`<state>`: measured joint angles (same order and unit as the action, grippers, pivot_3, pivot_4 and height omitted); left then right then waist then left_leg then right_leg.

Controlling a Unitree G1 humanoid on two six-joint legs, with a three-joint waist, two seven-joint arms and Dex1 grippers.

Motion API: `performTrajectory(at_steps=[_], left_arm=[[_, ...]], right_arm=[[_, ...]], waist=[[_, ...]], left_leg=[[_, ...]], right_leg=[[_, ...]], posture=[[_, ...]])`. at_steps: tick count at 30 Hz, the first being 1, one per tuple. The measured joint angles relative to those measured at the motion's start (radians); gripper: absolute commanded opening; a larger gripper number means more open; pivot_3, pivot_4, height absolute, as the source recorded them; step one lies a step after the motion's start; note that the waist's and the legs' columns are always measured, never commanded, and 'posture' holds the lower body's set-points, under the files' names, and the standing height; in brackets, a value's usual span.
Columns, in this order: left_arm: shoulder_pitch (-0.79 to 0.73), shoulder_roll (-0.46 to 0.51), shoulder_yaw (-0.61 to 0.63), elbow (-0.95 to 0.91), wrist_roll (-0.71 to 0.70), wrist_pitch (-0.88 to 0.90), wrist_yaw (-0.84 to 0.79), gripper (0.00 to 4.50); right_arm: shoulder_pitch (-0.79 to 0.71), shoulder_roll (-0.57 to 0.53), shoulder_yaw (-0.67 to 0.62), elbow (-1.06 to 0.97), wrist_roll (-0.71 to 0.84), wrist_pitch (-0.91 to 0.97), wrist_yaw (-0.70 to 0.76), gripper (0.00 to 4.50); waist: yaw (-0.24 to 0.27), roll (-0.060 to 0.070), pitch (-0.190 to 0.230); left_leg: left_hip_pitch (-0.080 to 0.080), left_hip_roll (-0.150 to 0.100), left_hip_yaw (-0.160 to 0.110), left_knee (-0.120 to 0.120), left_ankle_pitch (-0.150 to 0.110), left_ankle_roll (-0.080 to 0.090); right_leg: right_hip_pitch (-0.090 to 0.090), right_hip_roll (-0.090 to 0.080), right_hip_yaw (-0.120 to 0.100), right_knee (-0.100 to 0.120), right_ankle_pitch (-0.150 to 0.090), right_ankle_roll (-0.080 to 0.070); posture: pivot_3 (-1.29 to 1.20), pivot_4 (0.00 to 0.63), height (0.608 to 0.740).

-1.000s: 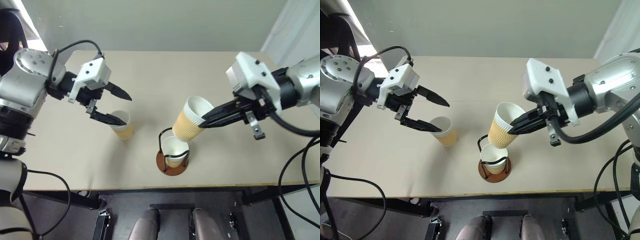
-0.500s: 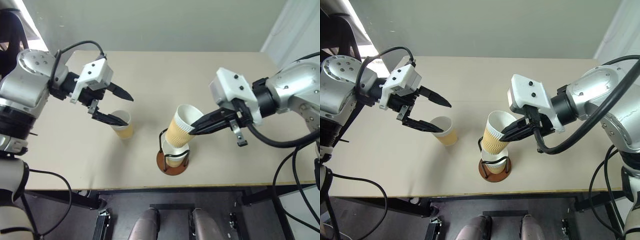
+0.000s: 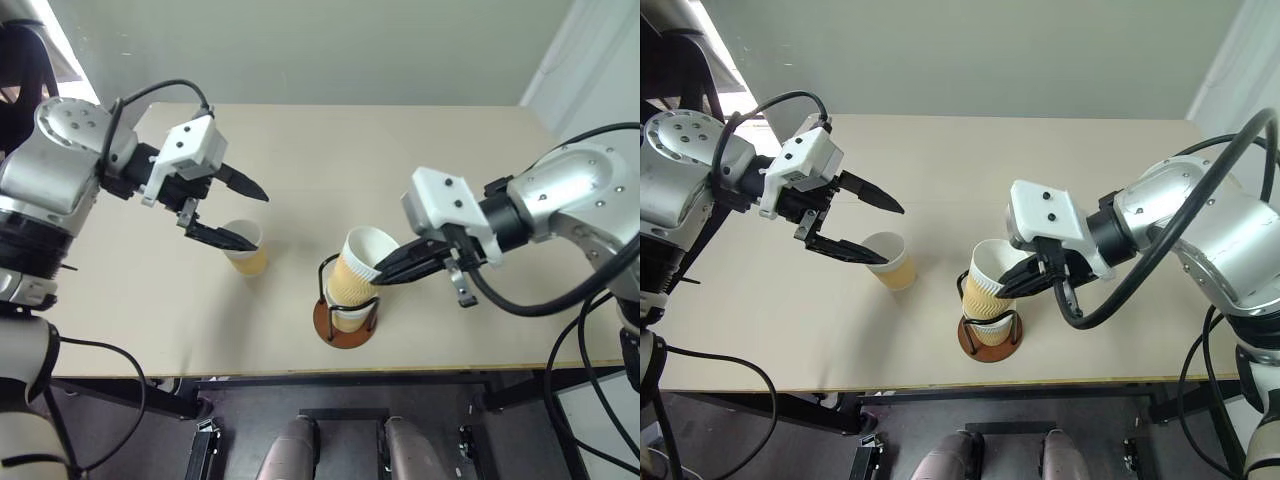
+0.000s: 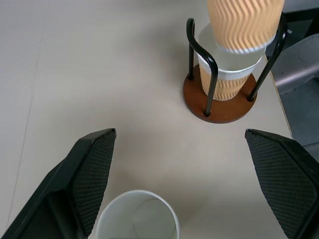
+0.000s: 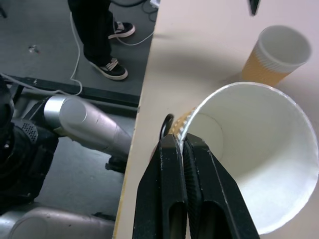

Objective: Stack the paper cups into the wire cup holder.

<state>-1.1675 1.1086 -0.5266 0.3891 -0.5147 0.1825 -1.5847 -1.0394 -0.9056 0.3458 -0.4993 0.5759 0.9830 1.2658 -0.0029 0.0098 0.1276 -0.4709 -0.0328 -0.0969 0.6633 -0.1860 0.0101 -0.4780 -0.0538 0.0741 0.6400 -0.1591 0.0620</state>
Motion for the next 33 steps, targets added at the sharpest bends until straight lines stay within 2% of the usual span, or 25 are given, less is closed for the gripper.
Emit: performTrajectory(at_steps=[9, 10, 12, 20, 25, 29, 33], left_arm=[[0.012, 0.002, 0.008, -0.019, 0.0, 0.009, 0.0, 4.47], [0.013, 0.002, 0.01, -0.02, 0.0, 0.01, 0.0, 4.47], [0.013, 0.002, 0.012, -0.02, 0.001, 0.011, 0.0, 4.47], [0.015, 0.002, 0.013, -0.023, 0.004, 0.011, 0.0, 4.47], [0.021, 0.0, 0.031, -0.027, 0.023, 0.01, 0.0, 4.47], [0.076, 0.031, 0.047, -0.034, 0.119, -0.044, 0.0, 4.47], [0.165, 0.063, 0.086, -0.042, 0.208, -0.086, 0.0, 4.47]], right_arm=[[0.013, 0.001, 0.052, 0.022, -0.09, -0.089, 0.013, 0.05], [0.013, 0.001, 0.063, 0.025, -0.105, -0.102, 0.015, 0.21], [0.015, 0.001, 0.075, 0.031, -0.129, -0.119, 0.024, 0.58], [0.016, 0.038, 0.072, 0.048, -0.137, -0.102, 0.022, 3.28], [-0.012, 0.119, -0.062, 0.084, -0.052, 0.004, -0.065, 3.28], [-0.054, 0.099, -0.236, 0.121, 0.025, 0.079, -0.116, 3.28], [-0.054, 0.089, -0.296, 0.116, 0.081, 0.084, -0.122, 3.28]], waist=[[0.0, 0.0, 0.0], [0.0, 0.0, 0.0], [0.0, 0.0, 0.0], [0.0, 0.0, 0.0], [0.0, 0.0, 0.0], [0.0, 0.0, 0.0], [-0.001, 0.0, 0.0]], left_leg=[[0.0, 0.0, 0.0, 0.0, 0.0, 0.0], [0.0, 0.0, 0.0, 0.0, 0.0, 0.0], [0.0, 0.0, 0.0, 0.0, 0.0, 0.0], [0.0, 0.0, 0.0, 0.0, 0.0, 0.0], [0.0, 0.0, 0.0, 0.0, 0.0, 0.0], [0.0, 0.0, 0.0, -0.001, 0.0, 0.0], [0.0, 0.0, 0.0, -0.003, -0.001, -0.001]], right_leg=[[0.0, 0.0, 0.0, 0.001, 0.0, 0.0], [0.0, 0.0, 0.0, 0.001, 0.0, 0.0], [-0.001, 0.0, 0.0, 0.001, 0.0, 0.0], [-0.001, 0.0, 0.0, 0.001, 0.0, 0.0], [-0.001, 0.0, 0.0, 0.001, 0.0, 0.0], [-0.001, 0.0, 0.001, 0.0, -0.002, -0.003], [-0.003, 0.001, 0.001, 0.002, -0.002, -0.004]], posture=[[0.0, 0.15, 0.74], [0.0, 0.15, 0.74], [0.0, 0.15, 0.74], [0.0, 0.15, 0.74], [0.0, 0.15, 0.74], [0.0, 0.15, 0.74], [0.0, 0.15, 0.74]])
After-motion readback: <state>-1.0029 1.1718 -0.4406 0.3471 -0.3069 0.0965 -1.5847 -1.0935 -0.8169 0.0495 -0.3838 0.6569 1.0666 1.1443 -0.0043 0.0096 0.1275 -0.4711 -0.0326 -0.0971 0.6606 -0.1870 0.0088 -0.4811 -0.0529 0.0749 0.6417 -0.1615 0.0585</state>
